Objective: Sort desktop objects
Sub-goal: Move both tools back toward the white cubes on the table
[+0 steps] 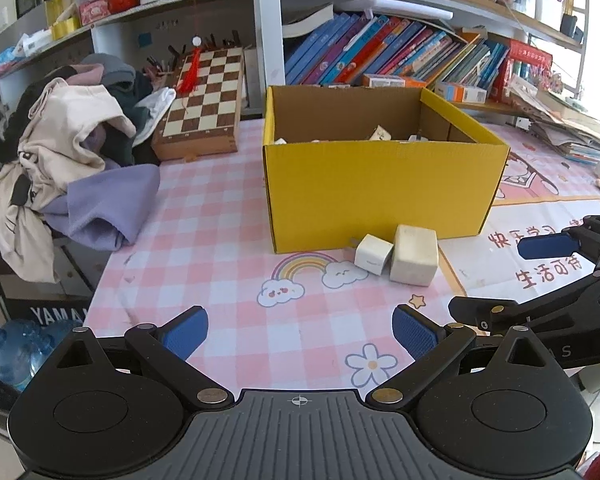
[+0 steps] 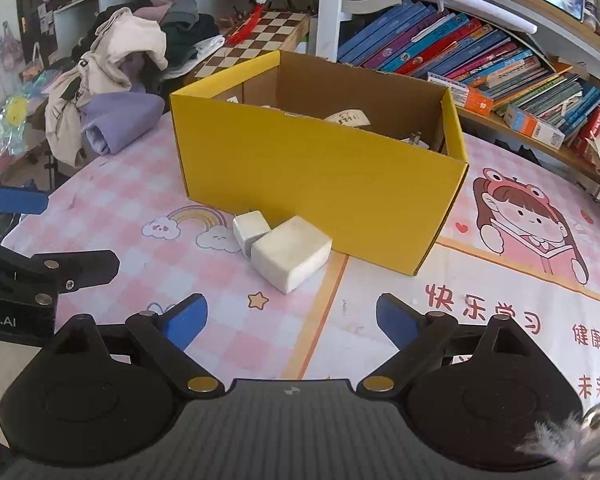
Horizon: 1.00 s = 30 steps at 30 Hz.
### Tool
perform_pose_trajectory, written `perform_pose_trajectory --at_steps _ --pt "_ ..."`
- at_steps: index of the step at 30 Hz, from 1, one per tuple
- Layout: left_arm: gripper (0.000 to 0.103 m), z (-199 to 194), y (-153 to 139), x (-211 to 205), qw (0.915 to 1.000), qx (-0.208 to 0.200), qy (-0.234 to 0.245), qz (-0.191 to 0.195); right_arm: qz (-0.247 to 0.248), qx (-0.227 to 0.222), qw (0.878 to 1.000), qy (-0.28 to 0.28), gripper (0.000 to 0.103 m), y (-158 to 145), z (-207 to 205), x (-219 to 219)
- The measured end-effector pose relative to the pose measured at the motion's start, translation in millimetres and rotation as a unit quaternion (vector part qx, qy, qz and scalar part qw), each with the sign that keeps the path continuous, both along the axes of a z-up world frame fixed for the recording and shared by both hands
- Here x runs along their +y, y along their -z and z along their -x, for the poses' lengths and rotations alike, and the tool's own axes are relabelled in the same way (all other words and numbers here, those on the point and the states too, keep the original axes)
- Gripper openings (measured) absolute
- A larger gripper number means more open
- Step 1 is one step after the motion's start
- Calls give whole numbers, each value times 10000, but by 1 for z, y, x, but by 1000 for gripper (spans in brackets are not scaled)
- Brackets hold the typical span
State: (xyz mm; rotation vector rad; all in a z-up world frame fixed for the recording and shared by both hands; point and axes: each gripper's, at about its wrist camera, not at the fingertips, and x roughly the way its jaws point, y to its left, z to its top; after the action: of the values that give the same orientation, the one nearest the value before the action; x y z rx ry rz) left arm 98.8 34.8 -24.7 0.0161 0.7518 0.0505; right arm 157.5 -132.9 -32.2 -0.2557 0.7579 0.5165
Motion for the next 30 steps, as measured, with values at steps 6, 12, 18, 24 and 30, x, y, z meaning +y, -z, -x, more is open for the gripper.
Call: perform_pose_trajectory --at_steps 6,12,18,24,30 --pt "100 -6 4 -2 9999 97 -74 19 46 78 9999 -144 91 3 -9 0" --pt "100 -13 8 -5 9998 175 -123 36 93 137 9994 -313 89 6 -18 2" --pt "100 -21 12 -7 9995 245 -202 31 134 216 9985 -476 84 10 -30 5" --pt "100 -28 13 -8 9991 297 -312 -3 112 287 9977 -608 83 13 -44 9" --pt "100 -35 15 -6 9983 362 -450 -12 91 348 9964 -763 81 16 -56 14"
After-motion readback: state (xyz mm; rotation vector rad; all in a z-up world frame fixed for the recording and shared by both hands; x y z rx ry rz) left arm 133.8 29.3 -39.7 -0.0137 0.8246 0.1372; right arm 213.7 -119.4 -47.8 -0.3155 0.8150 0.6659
